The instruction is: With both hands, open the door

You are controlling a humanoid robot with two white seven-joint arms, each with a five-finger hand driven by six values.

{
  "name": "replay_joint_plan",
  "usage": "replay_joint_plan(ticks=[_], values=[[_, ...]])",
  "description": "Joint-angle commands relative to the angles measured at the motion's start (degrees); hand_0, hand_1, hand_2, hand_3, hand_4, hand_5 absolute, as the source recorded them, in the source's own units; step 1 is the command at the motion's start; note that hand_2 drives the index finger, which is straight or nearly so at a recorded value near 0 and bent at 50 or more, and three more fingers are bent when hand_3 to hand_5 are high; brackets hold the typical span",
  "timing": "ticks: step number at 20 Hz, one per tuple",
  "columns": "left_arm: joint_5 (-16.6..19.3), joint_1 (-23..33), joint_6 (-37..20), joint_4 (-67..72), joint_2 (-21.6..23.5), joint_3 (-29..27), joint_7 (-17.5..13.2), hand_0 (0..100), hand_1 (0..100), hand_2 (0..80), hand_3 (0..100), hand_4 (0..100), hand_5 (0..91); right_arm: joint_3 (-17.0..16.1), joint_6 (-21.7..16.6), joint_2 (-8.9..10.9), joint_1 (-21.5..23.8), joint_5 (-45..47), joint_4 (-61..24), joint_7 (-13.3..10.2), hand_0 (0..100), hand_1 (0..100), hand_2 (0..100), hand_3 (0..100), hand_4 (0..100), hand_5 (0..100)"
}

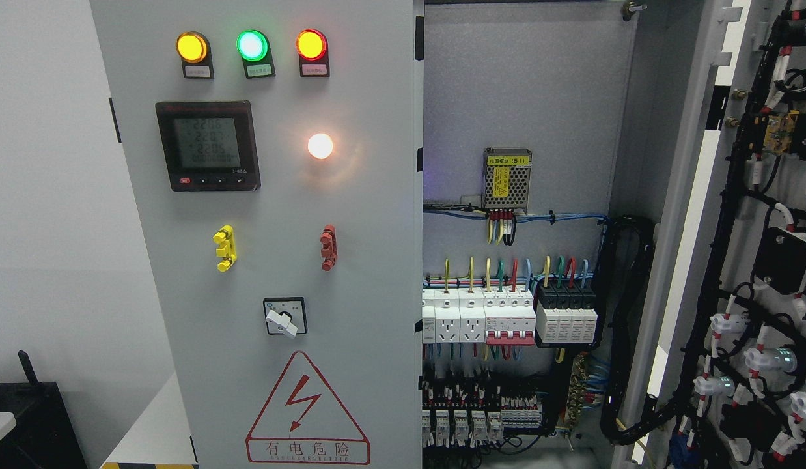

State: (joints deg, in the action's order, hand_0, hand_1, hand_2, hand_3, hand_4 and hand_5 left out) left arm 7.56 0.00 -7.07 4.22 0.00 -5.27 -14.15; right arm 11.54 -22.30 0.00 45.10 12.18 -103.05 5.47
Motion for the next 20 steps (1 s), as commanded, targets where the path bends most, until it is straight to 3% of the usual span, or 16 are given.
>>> replay_joint_plan(ticks=[1,6,10,14,20], values=[[0.00,0.44,0.04,0.00,0.44,0.00,0.00,0,0,0.0,0,4,0.0,-0.64,2.34,-1.41,-4.04,-0.05,-7.25,-0.20,0,0,0,0,0,0],[0.00,0.44,0.04,0.00,0.44,0.00,0.00,0,0,0.0,0,4,0.0,-2.57,8.76,-1.93,-10.72,-0.58,-7.25,-0.37,0,0,0,0,0,0],[0.00,0.44,0.04,0.00,0.44,0.00,0.00,0,0,0.0,0,4,0.0,-2.57,9.29,-2.02,-13.71,-0.58,-7.69,-1.60,0,0,0,0,0,0],[0.00,0.44,0.04,0.00,0.44,0.00,0.00,0,0,0.0,0,4,0.0,-3.36,14.03,-1.93,-19.07,-0.50,-7.78,-1.60,0,0,0,0,0,0],[0.00,0.44,0.04,0.00,0.44,0.00,0.00,0,0,0.0,0,4,0.0,-3.45,16.33,-1.15,-25.75,-0.32,-7.17,-1.60,0,0,0,0,0,0]])
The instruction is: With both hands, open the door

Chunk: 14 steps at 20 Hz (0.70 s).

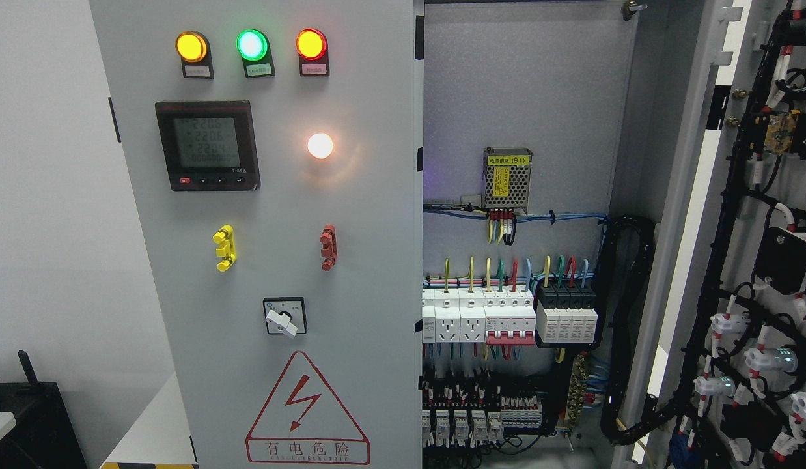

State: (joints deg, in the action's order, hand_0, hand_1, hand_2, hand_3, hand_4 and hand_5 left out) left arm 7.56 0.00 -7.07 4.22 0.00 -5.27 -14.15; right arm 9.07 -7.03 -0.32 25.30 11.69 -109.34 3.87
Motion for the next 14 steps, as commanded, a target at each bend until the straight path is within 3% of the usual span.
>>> replay_joint_plan(ticks=[1,4,10,14], values=[[0.00,0.44,0.04,0.00,0.44,0.00,0.00,0,0,0.0,0,4,0.0,-0.81,0.70,-0.39,-6.75,0.27,-0.01,-0.01,0,0,0,0,0,0],[0.00,0.44,0.04,0.00,0.44,0.00,0.00,0,0,0.0,0,4,0.0,-0.72,0.35,2.33,-8.25,0.36,0.97,0.08,0,0,0,0,0,0],[0.00,0.44,0.04,0.00,0.44,0.00,0.00,0,0,0.0,0,4,0.0,0.34,1.05,2.52,-10.79,0.36,4.92,0.08,0,0,0,0,0,0],[0.00,0.44,0.04,0.00,0.44,0.00,0.00,0,0,0.0,0,4,0.0,0.60,1.40,2.52,-14.92,0.09,9.13,-0.01,0,0,0,0,0,0]])
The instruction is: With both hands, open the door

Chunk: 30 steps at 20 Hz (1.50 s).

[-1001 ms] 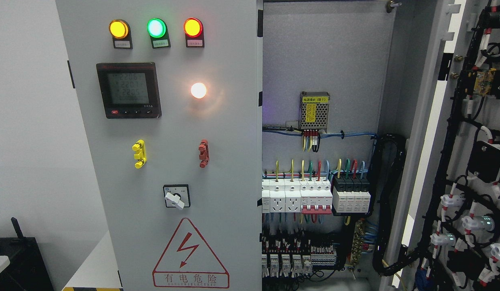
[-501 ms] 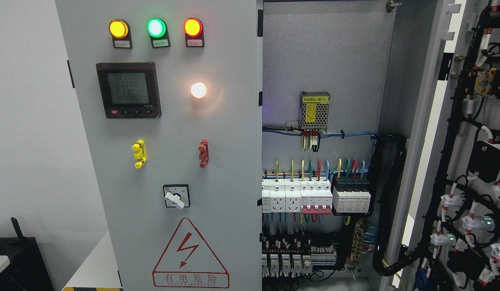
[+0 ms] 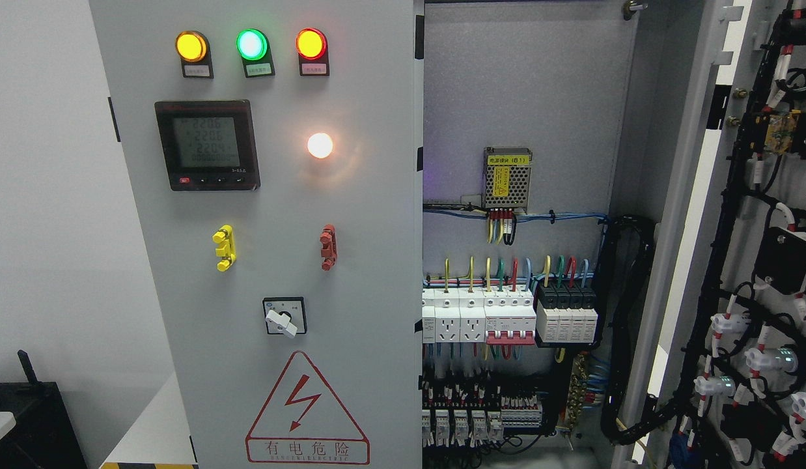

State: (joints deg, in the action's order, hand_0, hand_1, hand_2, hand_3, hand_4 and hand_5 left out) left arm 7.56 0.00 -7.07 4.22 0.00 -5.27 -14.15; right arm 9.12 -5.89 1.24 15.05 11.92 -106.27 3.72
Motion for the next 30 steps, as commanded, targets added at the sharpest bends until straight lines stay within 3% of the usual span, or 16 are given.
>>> replay_joint_plan(ticks=[1,11,30], values=[[0.00,0.44,0.04,0.00,0.44,0.00,0.00,0,0,0.0,0,4,0.0,0.63,0.35,0.96,-5.63,-0.14,7.30,0.14,0,0,0,0,0,0],[0.00,0.44,0.04,0.00,0.44,0.00,0.00,0,0,0.0,0,4,0.0,4.23,1.58,1.31,-13.28,0.21,10.91,0.23,0,0,0,0,0,0],[0.00,0.44,0.04,0.00,0.44,0.00,0.00,0,0,0.0,0,4,0.0,5.91,5.63,0.69,-21.90,0.74,8.63,0.14,0,0,0,0,0,0]])
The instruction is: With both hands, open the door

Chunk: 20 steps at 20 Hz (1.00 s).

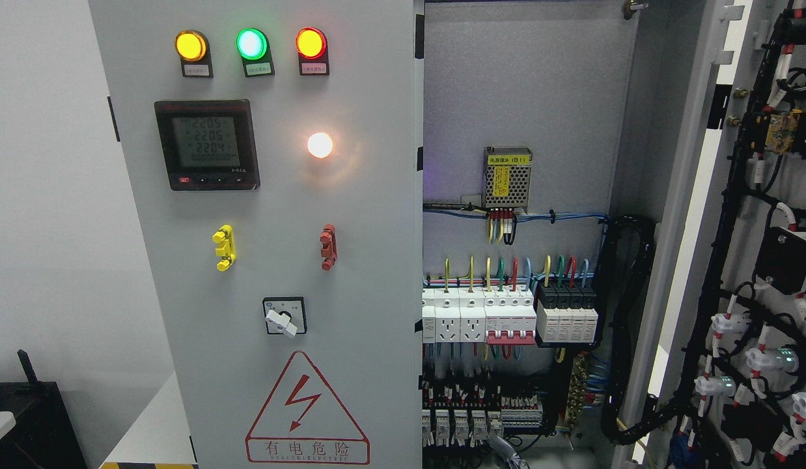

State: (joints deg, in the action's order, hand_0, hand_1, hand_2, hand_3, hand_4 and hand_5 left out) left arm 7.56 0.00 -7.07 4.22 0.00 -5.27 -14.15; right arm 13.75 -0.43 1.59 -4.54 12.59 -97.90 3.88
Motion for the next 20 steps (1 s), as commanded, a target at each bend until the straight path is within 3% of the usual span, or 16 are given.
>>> replay_joint_plan(ticks=[1,4,7,20], values=[[0.00,0.44,0.04,0.00,0.44,0.00,0.00,0,0,0.0,0,4,0.0,1.37,0.17,0.35,-2.92,0.16,0.52,-0.01,0,0,0,0,0,0],[0.00,0.44,0.04,0.00,0.44,0.00,0.00,0,0,0.0,0,4,0.0,1.72,0.43,0.26,-3.54,0.16,0.96,0.08,0,0,0,0,0,0],[0.00,0.44,0.04,0.00,0.44,0.00,0.00,0,0,0.0,0,4,0.0,1.72,3.15,0.08,-4.59,0.16,2.89,0.08,0,0,0,0,0,0],[0.00,0.44,0.04,0.00,0.44,0.00,0.00,0,0,0.0,0,4,0.0,1.72,3.42,-0.18,-12.24,0.16,10.18,0.08,0,0,0,0,0,0]])
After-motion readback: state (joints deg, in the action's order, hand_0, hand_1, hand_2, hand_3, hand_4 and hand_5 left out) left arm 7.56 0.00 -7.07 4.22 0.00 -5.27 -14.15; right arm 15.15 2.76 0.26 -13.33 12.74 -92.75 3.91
